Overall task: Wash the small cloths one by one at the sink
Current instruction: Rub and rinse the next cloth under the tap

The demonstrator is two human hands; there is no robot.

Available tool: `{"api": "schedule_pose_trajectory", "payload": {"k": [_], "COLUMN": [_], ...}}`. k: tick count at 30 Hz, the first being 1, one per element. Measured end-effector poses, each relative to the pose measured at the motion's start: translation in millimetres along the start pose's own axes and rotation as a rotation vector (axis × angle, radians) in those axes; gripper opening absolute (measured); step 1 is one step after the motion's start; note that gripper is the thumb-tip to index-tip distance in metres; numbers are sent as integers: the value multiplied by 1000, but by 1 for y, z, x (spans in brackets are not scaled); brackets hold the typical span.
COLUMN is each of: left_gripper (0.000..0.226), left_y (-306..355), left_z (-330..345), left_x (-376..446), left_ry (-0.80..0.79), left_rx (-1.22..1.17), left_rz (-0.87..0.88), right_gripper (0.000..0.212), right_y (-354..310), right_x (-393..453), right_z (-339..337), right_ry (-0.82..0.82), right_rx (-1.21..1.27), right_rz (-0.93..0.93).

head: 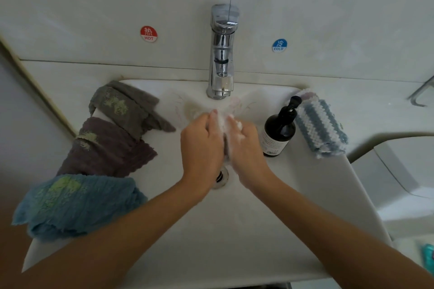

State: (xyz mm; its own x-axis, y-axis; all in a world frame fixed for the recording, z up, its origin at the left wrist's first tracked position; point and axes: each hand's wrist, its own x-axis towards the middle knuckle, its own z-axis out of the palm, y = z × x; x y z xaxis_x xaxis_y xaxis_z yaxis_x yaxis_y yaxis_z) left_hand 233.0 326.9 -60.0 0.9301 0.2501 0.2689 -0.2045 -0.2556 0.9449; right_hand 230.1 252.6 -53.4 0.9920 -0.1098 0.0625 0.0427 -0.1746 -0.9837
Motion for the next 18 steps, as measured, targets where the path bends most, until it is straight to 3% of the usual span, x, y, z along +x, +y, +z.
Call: {"api": "schedule_pose_trajectory", "payload": {"k": [5, 11, 14, 18], "left_gripper": [49, 46, 45, 46], "left_y": [4, 6, 9, -5], "left_z": [5, 3, 7, -7], "left_x": [2, -7, -4, 33], "left_ry": [-29, -17, -28, -87], "left_rx": [4, -1, -46, -20], "left_rz": [-11, 30, -55, -151], "right_gripper": [37, 37, 32, 53], "right_y": [4, -4, -1, -6], "right_x": [-5, 6, 9, -6], "right_z": [2, -1, -3, 3], "right_ry": [83, 30, 21, -138], "right_rx": [80, 66, 31, 72], "right_rz": [90, 49, 18, 11]}}
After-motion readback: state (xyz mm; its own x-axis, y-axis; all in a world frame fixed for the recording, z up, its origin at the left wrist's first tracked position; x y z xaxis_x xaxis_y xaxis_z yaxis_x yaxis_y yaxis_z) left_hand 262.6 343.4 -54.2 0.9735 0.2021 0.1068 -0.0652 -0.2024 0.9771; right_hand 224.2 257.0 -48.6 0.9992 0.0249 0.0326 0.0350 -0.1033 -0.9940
